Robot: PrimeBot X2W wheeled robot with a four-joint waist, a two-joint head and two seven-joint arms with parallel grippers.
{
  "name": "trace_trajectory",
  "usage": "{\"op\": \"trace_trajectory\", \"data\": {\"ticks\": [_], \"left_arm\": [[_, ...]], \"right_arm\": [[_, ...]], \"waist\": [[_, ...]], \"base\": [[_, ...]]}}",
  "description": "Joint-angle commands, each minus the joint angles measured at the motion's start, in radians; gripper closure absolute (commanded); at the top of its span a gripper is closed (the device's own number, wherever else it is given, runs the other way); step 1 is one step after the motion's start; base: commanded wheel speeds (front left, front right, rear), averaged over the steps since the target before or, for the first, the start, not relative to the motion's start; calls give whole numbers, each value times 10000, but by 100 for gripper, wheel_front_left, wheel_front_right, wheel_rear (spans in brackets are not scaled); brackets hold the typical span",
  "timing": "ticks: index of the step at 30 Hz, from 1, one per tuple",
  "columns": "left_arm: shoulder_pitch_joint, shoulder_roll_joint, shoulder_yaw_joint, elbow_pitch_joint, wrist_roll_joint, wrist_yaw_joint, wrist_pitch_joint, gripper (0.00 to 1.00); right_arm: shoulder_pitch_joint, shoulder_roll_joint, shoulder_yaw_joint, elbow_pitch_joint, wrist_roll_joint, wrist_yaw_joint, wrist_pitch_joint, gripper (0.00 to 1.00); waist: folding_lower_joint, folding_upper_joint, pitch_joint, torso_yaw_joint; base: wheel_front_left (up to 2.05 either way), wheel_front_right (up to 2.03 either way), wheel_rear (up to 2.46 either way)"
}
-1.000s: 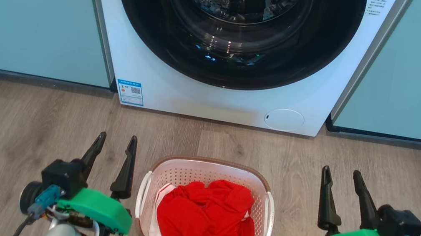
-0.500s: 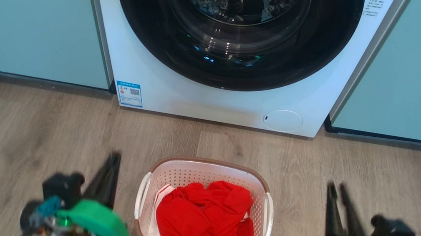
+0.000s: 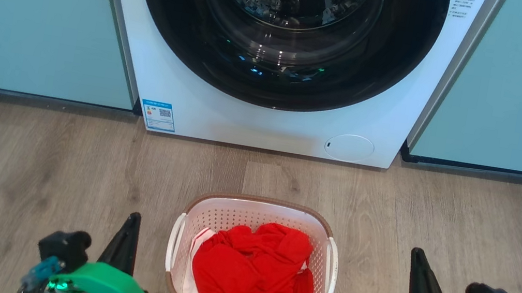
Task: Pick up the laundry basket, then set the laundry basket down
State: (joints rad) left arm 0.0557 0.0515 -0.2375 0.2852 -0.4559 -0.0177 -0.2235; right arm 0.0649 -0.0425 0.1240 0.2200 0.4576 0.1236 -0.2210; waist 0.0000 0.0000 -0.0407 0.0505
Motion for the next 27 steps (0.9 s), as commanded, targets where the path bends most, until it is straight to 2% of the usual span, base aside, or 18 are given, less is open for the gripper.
{"op": "trace_trajectory", "data": {"ticks": [1, 27], "left_arm": [[-611, 48, 250, -312, -345, -55, 63, 100], [-840, 104, 896, -333, -2970, -301, 738, 100]], "right_arm": [[-522, -102, -105, -262, 356, 9, 81, 100], [-785, -211, -463, -155, 3028, 23, 695, 100]], "waist": [[0, 0, 8, -10], [0, 0, 107, -122]], "base": [[0, 0, 0], [0, 0, 0]]}}
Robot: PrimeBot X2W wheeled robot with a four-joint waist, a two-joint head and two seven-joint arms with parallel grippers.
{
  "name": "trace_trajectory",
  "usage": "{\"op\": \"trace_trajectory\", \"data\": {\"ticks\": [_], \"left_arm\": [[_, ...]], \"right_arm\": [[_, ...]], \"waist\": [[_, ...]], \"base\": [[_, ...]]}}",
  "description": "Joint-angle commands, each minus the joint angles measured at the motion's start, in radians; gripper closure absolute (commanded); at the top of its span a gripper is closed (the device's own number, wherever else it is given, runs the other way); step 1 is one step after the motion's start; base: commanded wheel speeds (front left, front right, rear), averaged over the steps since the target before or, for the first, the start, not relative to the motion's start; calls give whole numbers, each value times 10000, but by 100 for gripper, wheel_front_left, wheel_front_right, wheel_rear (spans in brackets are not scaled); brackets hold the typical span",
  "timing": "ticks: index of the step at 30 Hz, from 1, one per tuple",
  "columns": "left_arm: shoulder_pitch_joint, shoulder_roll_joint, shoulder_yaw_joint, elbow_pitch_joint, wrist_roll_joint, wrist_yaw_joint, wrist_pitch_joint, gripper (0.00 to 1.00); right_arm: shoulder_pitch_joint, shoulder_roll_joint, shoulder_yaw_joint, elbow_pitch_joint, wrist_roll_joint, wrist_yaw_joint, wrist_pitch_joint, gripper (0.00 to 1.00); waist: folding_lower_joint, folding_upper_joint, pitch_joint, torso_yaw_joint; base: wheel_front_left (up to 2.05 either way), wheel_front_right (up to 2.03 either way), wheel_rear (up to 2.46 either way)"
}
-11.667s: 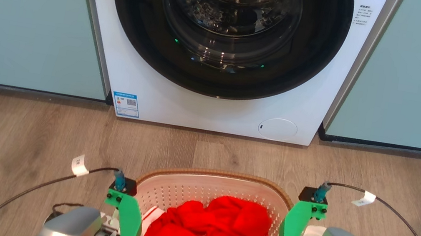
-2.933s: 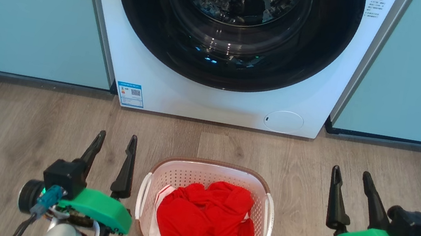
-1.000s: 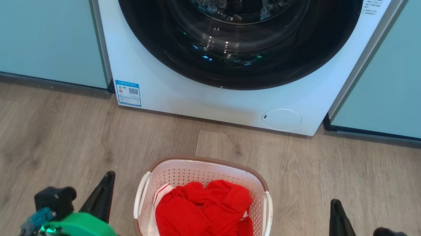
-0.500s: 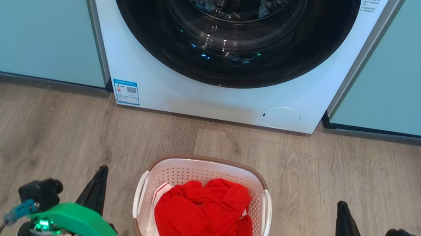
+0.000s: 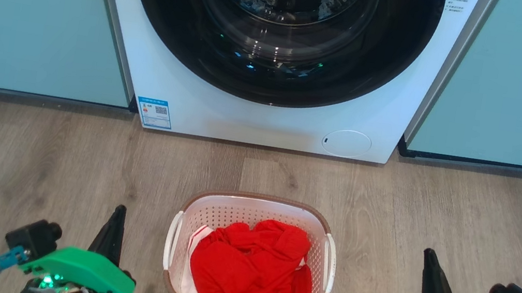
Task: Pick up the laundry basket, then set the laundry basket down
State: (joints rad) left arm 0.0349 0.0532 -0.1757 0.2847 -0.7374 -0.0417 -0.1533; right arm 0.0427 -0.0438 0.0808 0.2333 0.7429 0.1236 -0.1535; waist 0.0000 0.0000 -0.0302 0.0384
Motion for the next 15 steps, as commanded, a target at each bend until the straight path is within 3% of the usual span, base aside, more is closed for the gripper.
{"op": "trace_trajectory", "data": {"ticks": [1, 15], "left_arm": [[-641, 88, 306, -329, -260, -71, 64, 100], [-768, 104, 690, -344, -1713, -208, 459, 100]], "right_arm": [[-574, -201, -48, -283, 280, 23, 46, 100], [-723, -238, -282, -221, 1750, 31, 418, 100]], "waist": [[0, 0, 6, -6], [0, 0, 61, -69]], "base": [[0, 0, 0], [0, 0, 0]]}}
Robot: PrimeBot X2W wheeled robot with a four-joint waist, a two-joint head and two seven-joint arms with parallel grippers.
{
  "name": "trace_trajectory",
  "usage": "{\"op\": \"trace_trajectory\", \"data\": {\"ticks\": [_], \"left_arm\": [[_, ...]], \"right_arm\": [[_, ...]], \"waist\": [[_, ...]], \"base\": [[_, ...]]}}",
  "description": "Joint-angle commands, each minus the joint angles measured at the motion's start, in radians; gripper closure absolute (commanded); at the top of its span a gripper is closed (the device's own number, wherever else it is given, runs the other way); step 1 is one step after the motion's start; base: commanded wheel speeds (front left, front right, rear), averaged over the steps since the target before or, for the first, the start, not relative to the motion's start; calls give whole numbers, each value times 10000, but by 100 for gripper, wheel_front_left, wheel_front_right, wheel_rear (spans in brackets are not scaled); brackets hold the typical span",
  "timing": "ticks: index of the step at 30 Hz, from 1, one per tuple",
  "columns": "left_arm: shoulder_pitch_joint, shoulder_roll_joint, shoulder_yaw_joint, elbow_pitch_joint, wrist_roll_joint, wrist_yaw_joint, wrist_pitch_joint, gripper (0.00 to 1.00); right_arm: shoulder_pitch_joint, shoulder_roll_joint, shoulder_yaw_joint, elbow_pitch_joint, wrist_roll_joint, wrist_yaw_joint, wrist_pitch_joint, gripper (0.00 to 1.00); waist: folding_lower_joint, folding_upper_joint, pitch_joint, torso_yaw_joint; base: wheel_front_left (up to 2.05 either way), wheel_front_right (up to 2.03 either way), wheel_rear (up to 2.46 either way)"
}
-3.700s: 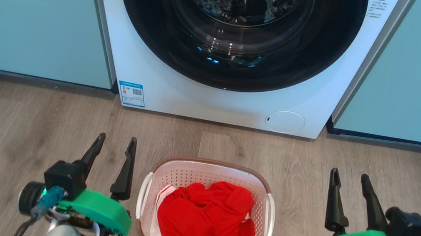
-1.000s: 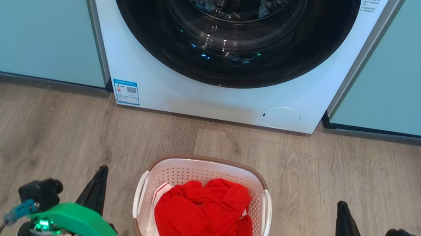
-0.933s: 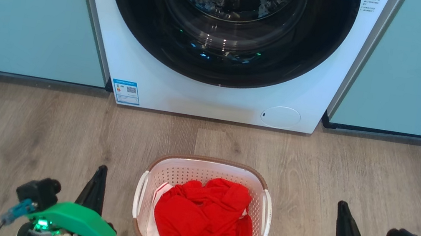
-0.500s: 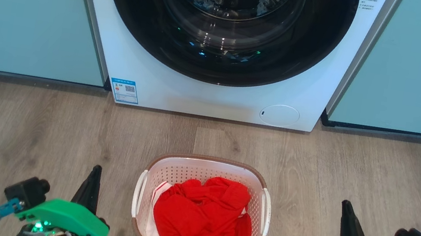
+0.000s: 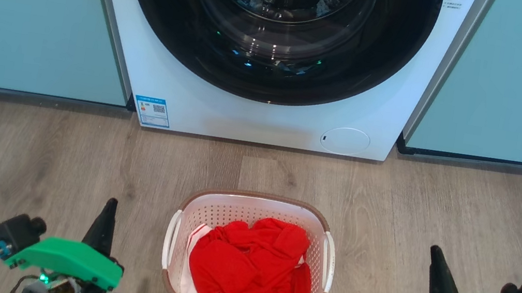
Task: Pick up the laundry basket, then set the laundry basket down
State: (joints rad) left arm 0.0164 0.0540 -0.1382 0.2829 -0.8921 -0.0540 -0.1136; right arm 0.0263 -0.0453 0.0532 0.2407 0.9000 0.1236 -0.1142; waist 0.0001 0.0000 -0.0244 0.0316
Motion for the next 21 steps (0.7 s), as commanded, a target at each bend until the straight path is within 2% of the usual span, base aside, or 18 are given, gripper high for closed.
{"op": "trace_trajectory", "data": {"ticks": [1, 21], "left_arm": [[-593, 97, 342, -328, -269, -95, 91, 100], [-776, 105, 910, -345, -2326, -290, 671, 100]], "right_arm": [[-570, -225, -24, -292, 284, 32, 52, 100], [-784, -255, -388, -202, 2354, 43, 606, 100]], "waist": [[0, 0, 6, -6], [0, 0, 84, -96]], "base": [[0, 0, 0], [0, 0, 0]]}}
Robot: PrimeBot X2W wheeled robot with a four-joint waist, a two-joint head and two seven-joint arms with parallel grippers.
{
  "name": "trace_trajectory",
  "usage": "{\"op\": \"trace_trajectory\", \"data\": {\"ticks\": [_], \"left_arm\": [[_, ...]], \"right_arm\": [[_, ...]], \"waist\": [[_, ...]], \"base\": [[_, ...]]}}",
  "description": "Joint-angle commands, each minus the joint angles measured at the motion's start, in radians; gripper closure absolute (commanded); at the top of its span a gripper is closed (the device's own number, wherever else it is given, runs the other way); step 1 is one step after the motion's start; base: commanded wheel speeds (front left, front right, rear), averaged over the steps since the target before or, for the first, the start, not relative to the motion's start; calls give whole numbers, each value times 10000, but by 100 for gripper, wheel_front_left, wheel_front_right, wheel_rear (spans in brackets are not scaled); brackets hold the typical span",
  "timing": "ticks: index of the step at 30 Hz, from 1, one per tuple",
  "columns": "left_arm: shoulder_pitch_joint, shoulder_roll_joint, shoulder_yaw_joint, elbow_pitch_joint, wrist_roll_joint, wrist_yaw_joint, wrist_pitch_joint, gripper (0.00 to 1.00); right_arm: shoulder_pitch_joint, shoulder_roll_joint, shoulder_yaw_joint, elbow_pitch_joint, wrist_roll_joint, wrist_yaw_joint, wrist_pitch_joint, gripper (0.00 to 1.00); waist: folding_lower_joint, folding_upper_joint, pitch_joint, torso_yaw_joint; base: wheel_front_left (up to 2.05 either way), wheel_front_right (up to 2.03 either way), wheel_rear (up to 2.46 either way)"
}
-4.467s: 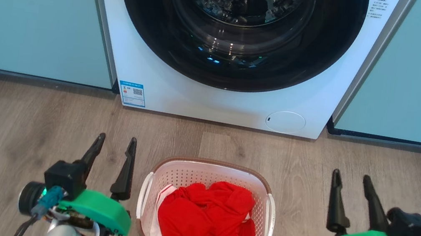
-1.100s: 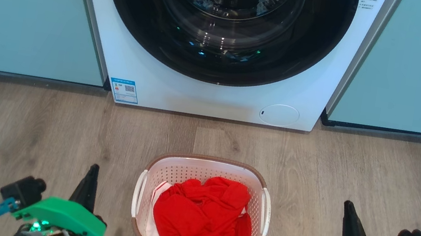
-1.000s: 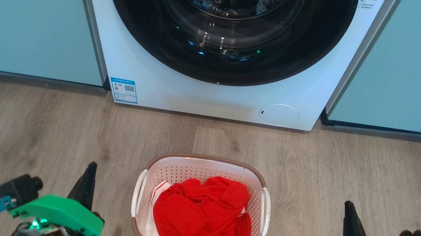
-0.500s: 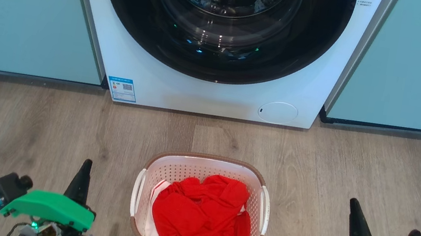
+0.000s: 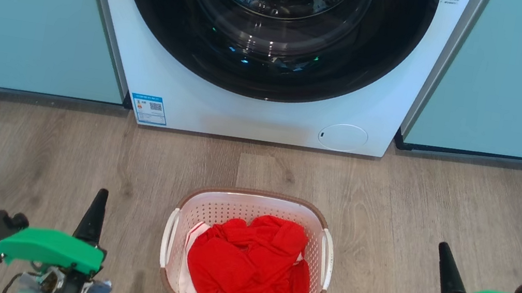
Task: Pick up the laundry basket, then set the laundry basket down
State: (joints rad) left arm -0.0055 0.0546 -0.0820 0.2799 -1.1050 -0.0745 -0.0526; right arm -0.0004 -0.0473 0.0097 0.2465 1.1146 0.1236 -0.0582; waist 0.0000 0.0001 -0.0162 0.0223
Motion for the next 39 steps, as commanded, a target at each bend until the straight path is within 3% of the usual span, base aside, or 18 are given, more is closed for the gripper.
{"op": "trace_trajectory", "data": {"ticks": [1, 39], "left_arm": [[-566, 100, 377, -315, -300, -95, 91, 100], [-910, 88, 1466, -344, -4075, -456, 1197, 100]], "right_arm": [[-527, -237, 28, -255, 311, 44, 74, 100], [-929, -250, -709, -85, 4093, 65, 1150, 100]], "waist": [[0, -1, 6, -7], [0, -1, 151, -174]], "base": [[0, 0, 0], [0, 0, 0]]}}
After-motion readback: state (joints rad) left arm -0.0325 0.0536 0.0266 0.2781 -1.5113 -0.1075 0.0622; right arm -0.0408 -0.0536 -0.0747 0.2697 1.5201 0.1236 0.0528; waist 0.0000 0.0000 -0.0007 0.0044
